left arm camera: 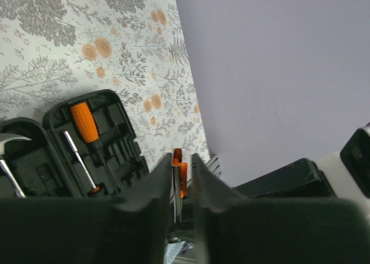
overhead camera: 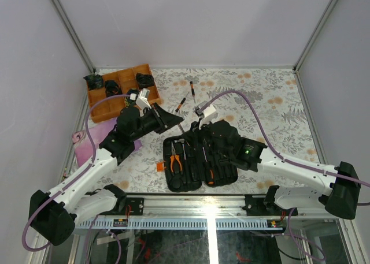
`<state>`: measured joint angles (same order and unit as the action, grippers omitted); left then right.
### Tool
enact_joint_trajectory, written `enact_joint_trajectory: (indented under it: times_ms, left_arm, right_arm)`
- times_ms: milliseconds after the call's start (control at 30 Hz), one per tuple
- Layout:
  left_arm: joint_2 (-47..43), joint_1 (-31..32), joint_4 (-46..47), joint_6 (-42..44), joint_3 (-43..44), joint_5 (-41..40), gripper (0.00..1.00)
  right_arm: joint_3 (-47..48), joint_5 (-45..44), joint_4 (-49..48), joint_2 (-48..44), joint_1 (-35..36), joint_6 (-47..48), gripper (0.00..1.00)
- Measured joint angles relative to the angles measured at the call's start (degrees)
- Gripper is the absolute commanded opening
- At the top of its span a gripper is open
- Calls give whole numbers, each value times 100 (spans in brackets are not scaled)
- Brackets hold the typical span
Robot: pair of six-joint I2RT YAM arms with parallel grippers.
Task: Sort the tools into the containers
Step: Pick up the utility knife at the center of the board, then place the utility knife in the storage box.
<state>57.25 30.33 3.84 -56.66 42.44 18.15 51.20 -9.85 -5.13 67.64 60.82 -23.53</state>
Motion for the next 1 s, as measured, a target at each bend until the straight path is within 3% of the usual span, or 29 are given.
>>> enact_joint_trajectory:
  times_ms: [133,267,667,1000]
  left_arm:
    - [0,-2,-7,48,0,50,55]
    - [0,-2,-63,136,2,70,69]
    - [-140,-487,-883,710,286,-208,79]
    - [-334,-826,-1403,977,232,-422,80]
  right_arm:
    - [0,-11,24,0,0,-9,0]
    - [2,-37,188,-2,0,-105,0]
    - [-201,-664,1381,-136,291,-1515,0]
    - [-118,-767,2656,981,566,-2830,0]
